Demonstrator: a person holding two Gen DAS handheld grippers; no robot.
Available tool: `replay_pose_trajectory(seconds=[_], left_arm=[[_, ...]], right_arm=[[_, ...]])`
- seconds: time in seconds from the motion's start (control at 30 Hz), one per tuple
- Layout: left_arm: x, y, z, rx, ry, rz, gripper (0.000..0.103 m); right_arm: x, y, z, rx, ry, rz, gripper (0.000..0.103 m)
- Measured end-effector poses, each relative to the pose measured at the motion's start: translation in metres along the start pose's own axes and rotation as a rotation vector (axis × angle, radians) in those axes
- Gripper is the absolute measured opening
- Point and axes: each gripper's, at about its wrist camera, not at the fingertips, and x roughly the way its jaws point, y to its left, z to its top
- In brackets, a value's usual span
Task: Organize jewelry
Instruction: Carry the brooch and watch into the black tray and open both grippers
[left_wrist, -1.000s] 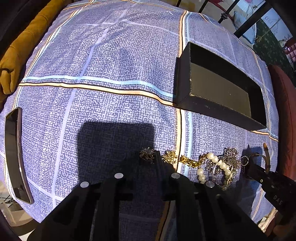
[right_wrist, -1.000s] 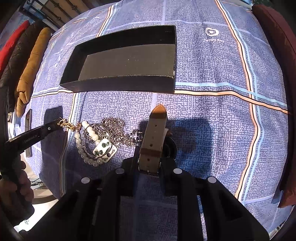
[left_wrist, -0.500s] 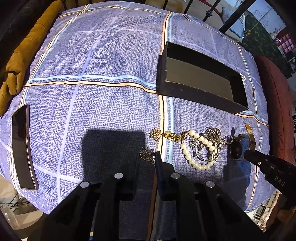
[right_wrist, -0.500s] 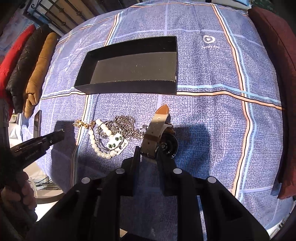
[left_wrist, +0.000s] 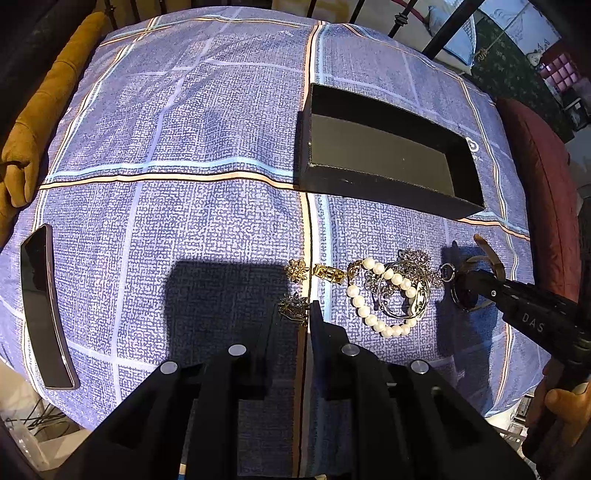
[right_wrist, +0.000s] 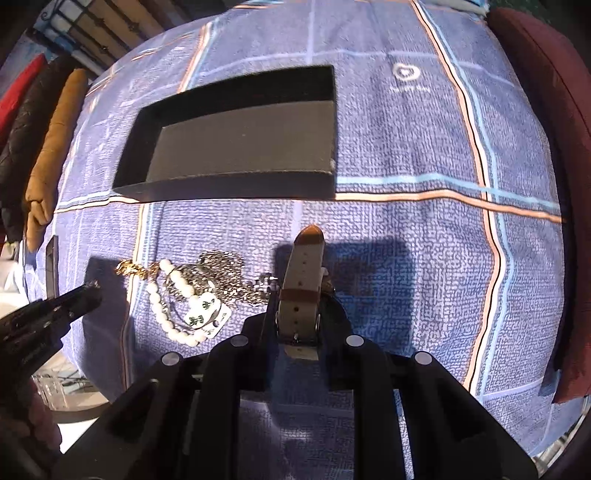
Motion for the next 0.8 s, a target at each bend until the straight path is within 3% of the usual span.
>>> replay_pose_trajectory(seconds=[0.3,0.5,0.63,0.8], left_arm=[[-0.012,-0.015,0.005,0.036,-0.010,-0.018,0.016],[-0.006,-0.030,0.007,0.083,0.019,-0.027,0.016],[-0.016,-0.045,0.023,0.115,-0.016,-0.043,0.016],[-0.028,-0.058,0.067,0.118,-0.080,-0.084,0.016]], right_arm=[[-0.031,-0.003,-0.012,0.046,0.003,0.051,0.019],[-0.024,-0.002,-0.013,0.063,0.028,0.065,0.019],[-0.041,0.007,0.010,0.042,-0.036,0.082,0.019],[-0.061,0.018,0.059,0.003,-0.122,0.098,0.019]])
